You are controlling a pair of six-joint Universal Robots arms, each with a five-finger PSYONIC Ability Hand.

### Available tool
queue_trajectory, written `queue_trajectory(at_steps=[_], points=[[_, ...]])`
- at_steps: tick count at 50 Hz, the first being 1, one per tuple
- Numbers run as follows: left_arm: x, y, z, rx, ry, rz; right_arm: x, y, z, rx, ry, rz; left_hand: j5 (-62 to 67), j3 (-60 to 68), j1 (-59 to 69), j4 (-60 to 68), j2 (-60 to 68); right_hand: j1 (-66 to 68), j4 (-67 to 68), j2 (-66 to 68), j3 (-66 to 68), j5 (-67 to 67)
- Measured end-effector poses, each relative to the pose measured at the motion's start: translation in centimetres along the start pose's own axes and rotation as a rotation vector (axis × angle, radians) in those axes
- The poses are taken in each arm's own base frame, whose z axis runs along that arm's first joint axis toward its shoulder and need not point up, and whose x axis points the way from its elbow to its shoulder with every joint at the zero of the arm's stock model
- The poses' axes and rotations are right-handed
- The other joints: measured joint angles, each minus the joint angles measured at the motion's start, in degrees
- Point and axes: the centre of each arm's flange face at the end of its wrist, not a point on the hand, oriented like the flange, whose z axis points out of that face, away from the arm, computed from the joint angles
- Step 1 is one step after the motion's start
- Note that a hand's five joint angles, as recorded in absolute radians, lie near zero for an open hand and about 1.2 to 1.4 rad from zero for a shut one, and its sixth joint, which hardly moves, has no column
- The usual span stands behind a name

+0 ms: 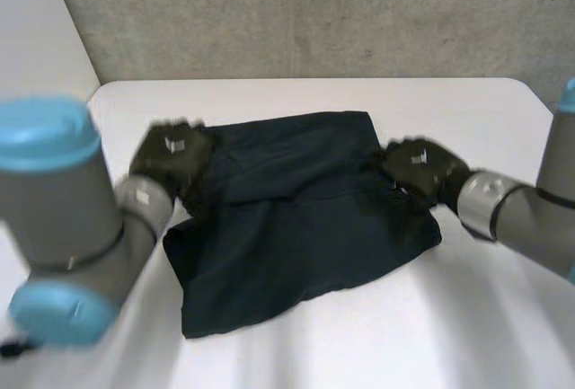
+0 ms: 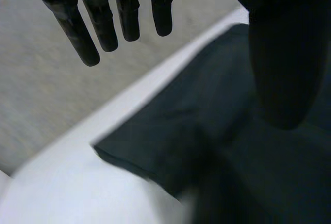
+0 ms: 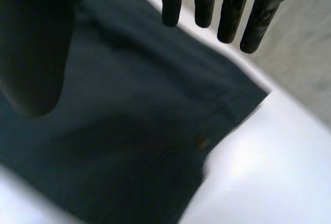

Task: Fold the shorts.

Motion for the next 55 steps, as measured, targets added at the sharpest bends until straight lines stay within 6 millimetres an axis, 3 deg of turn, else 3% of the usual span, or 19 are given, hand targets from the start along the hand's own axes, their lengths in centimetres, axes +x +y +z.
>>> queue_trajectory(at_steps=[1,4,5,6,9,17,23,30,38,39,43,44,49,55], points=[[1.2,1.6,-2.5,-0.050,0.049,-0.005,-1.1,3.1,-1.6,-0.103,-0.082,0.019,0.3,0.1,0.0,0.1,0.3,2.1,2.3,3.2,3.5,2.5],[2.5,3.4,-5.0,-0.111,0.100,-0.011,-1.2,4.6,-2.2,-0.142,-0.096,0.016,0.7,0.6,0.0,0.6,0.7,6.1,6.9,7.7,8.3,6.3],[2.5,3.4,-5.0,-0.111,0.100,-0.011,-1.2,4.6,-2.2,-0.142,-0.096,0.016,0.7,0.6,0.0,0.6,0.7,6.1,6.9,7.7,8.3,6.3],[3.2,4.8,-6.4,-0.159,0.131,-0.014,-1.1,5.7,-2.5,-0.162,-0.094,0.005,1.0,0.8,0.4,0.8,1.0,9.1,10.4,11.3,11.8,9.4],[3.9,6.4,-7.6,-0.216,0.157,-0.017,-0.8,6.5,-2.7,-0.169,-0.085,-0.007,3.0,3.0,3.1,2.8,2.9,10.8,12.4,13.1,13.6,11.0],[4.7,9.4,-7.8,-0.317,0.179,-0.013,0.1,8.6,-2.1,-0.139,-0.033,-0.052,4.9,4.9,4.6,4.6,4.8,17.0,20.9,22.1,22.2,19.2],[5.0,10.1,-7.2,-0.330,0.179,-0.009,0.2,9.2,-1.4,-0.119,-0.025,-0.057,5.8,5.9,6.6,5.6,6.2,26.0,33.5,34.3,34.7,31.5],[4.9,9.9,-6.6,-0.290,0.143,-0.009,0.0,9.8,-0.7,-0.114,-0.030,-0.055,12.1,12.3,13.2,12.2,12.5,38.2,52.4,51.1,53.5,48.8],[4.7,10.2,-5.8,-0.282,0.102,-0.003,-0.1,10.1,-0.4,-0.122,-0.032,-0.049,20.6,21.3,21.5,21.2,21.7,39.7,54.6,52.6,55.4,51.5],[4.7,10.2,-5.7,-0.282,0.101,-0.002,-0.1,10.1,-0.4,-0.123,-0.031,-0.049,34.1,34.9,32.7,34.8,34.9,39.7,54.6,52.6,55.4,51.5],[4.6,10.0,-5.7,-0.275,0.099,-0.003,-0.1,10.0,-0.6,-0.128,-0.026,-0.048,37.2,38.1,35.5,37.9,38.0,39.7,54.6,52.6,55.4,51.5],[4.5,9.6,-5.8,-0.262,0.096,-0.004,-0.1,9.7,-0.8,-0.131,-0.023,-0.048,49.4,50.2,43.7,50.3,50.5,39.7,54.6,52.6,55.4,51.5],[3.8,7.4,-6.4,-0.191,0.081,-0.014,0.0,8.0,-2.2,-0.144,-0.020,-0.049,49.5,50.4,44.6,51.0,50.7,39.7,54.6,52.6,55.5,51.6],[2.2,3.8,-9.0,-0.117,0.074,0.001,0.1,4.5,-5.2,-0.175,-0.036,-0.042,49.5,50.4,44.6,51.0,50.8,40.9,54.7,53.4,55.7,52.3]])
